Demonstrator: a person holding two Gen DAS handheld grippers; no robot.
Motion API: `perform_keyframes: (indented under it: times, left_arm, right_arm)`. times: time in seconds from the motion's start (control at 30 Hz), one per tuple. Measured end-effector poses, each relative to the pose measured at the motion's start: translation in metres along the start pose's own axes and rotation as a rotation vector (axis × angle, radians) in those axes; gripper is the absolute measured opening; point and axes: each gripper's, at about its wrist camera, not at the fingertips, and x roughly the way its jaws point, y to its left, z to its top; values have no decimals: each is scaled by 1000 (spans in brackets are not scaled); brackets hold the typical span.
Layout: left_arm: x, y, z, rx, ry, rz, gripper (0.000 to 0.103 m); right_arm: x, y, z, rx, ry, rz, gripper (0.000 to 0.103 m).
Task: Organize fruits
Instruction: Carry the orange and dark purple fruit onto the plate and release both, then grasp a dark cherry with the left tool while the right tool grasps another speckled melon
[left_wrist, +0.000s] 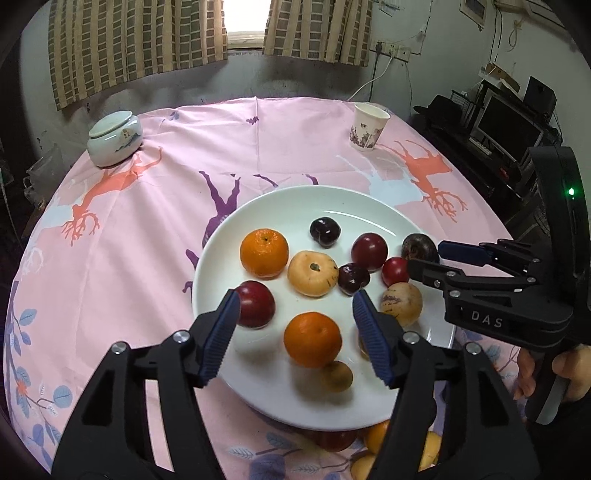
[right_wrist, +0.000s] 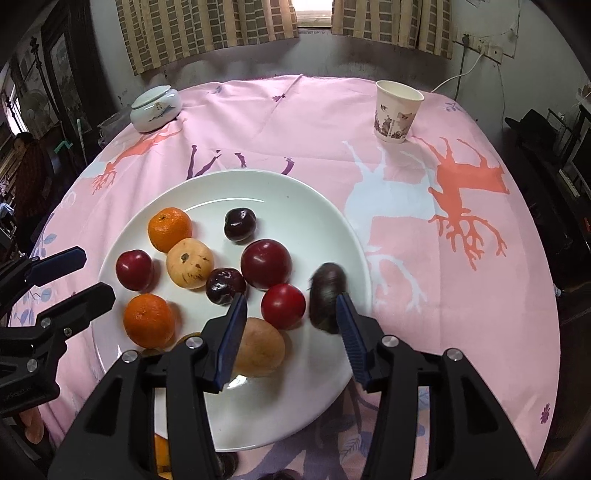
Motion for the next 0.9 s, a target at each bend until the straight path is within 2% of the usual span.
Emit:
perform_keyframes:
  times: [0.23,0.33,0.4,0.57,0.7,0.8,0.9]
  left_arm:
    - [-52,11,-19,-50,-61,-25,69]
    - [-73,17,-43,-65,-79,-22,71]
    - [-84,19,-65,-71,-86,-11,73]
    - [-92,16,-124,-90,-41,-47,78]
    - [-90,7,-161,-73,-3,-39,78]
    - [-88,1,-177,-43,25,-26,78]
    - [-86,0,-182,-38,38,-21,78]
  right_arm:
    - [-49,3,-11,-14,-51,-7,51]
    - [-74,3,-30,-9,-80,-5,65]
    - [-88,7,-53,-17,-97,-3,65]
    - [-88,18,-119,-17,-22,13,65]
    - [-82,28,-161,24,15,47,65]
    - [-84,39,-181,32,7,92,65]
    - [-85,53,-182,12,-14,140,65]
